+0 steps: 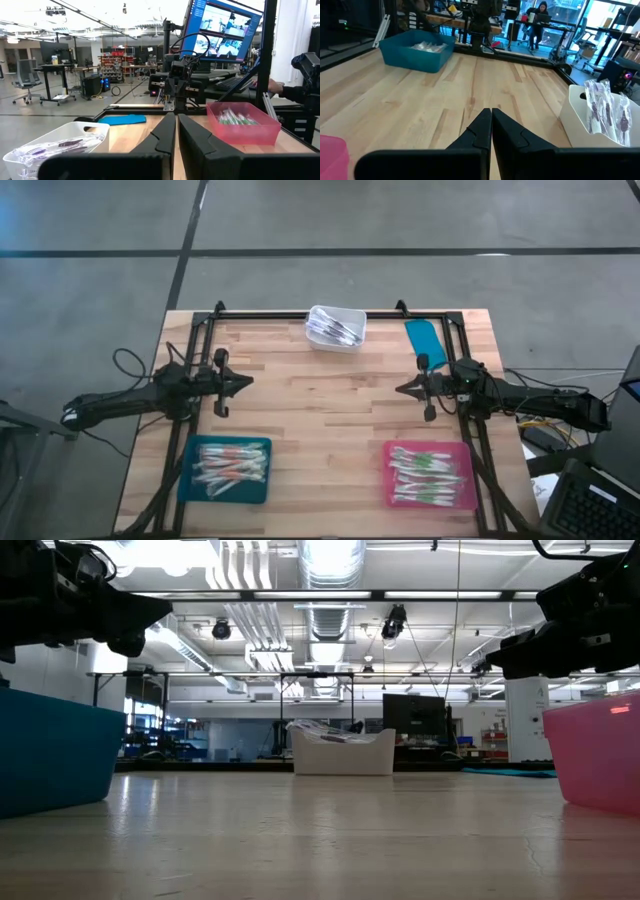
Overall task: Pick & Place Toothbrushes
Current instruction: Return to Home Position
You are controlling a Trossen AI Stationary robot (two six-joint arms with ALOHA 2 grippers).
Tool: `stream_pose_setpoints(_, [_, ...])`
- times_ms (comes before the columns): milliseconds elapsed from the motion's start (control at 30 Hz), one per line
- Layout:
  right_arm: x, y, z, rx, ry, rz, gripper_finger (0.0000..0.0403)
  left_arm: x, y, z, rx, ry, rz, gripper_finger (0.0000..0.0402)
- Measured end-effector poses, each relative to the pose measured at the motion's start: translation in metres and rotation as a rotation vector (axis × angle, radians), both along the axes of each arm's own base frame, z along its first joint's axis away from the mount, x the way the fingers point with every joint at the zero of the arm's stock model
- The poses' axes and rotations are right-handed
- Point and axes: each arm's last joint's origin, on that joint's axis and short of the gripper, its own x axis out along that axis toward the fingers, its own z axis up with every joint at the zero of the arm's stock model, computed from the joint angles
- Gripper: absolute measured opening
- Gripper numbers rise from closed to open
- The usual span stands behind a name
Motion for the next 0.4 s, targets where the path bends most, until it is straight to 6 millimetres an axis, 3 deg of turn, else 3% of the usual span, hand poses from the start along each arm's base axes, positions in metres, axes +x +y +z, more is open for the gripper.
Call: stream_pose_setpoints(400, [0.0000,0.0000,0.0000,0.000,0.000,0.000,0.0008,0.0000,0.0000,0.0000,0.000,0.000,0.000,0.0025])
